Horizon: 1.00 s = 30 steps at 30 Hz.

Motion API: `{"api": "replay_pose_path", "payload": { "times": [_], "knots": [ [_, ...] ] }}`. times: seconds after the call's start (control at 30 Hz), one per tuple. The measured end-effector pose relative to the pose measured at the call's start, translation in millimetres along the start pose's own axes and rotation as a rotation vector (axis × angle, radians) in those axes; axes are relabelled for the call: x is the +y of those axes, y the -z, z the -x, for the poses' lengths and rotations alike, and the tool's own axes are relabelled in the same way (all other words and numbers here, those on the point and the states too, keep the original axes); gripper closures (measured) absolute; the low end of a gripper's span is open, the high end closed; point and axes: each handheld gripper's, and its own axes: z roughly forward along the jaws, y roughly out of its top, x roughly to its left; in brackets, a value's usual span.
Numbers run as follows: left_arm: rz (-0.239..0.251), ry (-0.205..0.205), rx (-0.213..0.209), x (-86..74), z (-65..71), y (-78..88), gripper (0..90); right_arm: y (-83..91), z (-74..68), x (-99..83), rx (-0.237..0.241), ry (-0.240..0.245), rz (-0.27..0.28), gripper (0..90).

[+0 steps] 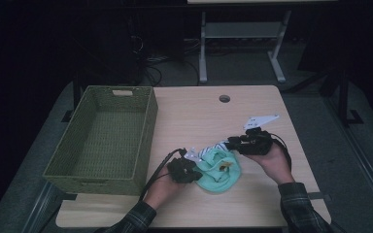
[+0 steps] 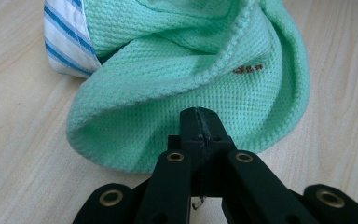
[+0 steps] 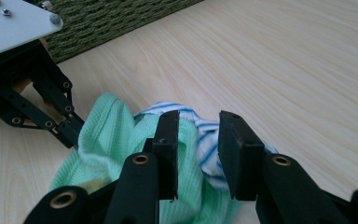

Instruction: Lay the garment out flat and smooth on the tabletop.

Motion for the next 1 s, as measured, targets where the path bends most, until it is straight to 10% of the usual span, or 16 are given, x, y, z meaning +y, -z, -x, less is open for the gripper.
{"api": "replay_pose_path", "payload": {
  "times": [1.0],
  "knots": [
    [-0.001, 0.02, -0.008, -0.2, 0.0, -0.1, 89.5, -67.2, 4.9, 1.9, 0.054, 0.018, -0.165, 87.7]
  ]
}}
